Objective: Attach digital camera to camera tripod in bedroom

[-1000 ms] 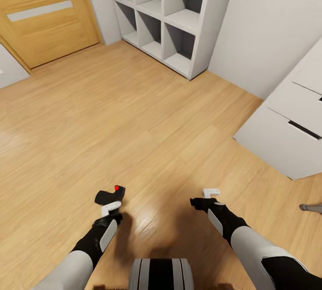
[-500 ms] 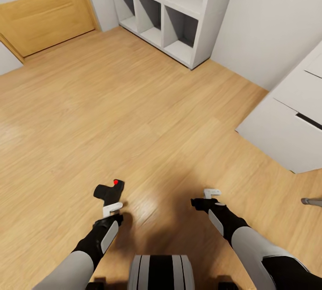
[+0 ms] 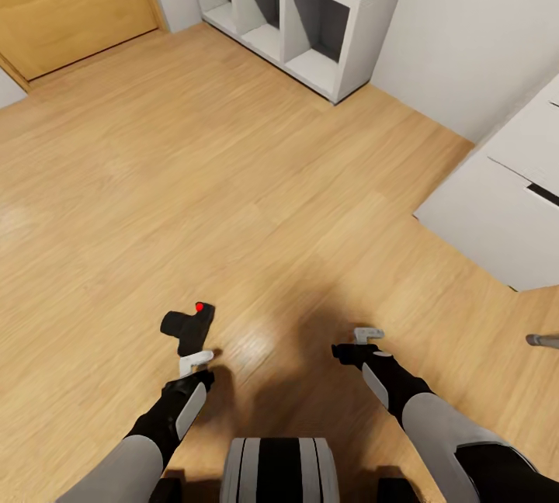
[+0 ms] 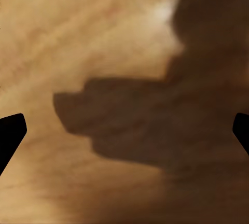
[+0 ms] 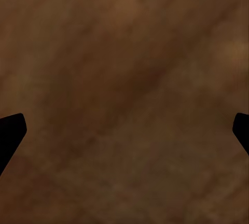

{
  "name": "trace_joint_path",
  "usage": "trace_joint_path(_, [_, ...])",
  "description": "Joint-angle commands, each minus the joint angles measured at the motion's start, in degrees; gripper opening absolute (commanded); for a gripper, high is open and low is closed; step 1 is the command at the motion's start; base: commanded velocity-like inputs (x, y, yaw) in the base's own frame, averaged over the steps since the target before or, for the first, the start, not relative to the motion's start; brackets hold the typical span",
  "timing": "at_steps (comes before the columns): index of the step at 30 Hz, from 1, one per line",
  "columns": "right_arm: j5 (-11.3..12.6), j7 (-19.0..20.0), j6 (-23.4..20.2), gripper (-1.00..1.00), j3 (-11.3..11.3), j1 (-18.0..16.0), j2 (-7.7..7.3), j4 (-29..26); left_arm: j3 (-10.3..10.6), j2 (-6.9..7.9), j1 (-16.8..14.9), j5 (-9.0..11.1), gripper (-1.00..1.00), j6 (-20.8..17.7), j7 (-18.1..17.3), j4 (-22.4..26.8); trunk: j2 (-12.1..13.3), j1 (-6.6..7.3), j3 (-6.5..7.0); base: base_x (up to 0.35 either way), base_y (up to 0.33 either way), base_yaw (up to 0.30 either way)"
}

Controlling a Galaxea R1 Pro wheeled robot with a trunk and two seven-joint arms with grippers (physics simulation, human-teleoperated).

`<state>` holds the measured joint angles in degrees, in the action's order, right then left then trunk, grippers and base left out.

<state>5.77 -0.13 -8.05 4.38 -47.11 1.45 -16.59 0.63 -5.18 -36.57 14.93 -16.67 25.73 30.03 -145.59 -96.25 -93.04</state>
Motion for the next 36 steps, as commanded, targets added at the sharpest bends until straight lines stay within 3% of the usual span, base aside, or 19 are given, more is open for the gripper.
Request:
trace_joint_path(1, [0.6, -0.1, -0.3, 1.00, 0.5, 0.0, -0.05, -0.1, 0.1, 0.00, 0.0, 0.3, 1.00, -0.2, 0.3, 0.1, 0.0, 0.01, -0.03, 0.000, 0.000, 0.000])
trace_joint_path(22, [0.5, -0.1, 0.4, 1.00, 0.6, 0.0, 0.03, -0.1, 0.1, 0.08, 0.0, 0.2, 1.00, 0.7, 0.1, 0.2, 0.0, 0.01, -0.03, 0.000, 0.000, 0.000])
trace_joint_path(36, [0.3, 0.2, 0.3, 1.00, 0.6, 0.0, 0.01, -0.3, 0.2, 0.09, 0.0, -0.2, 1.00, 7.8, -2.2, -1.0, 0.0, 0.01, -0.03, 0.000, 0.000, 0.000])
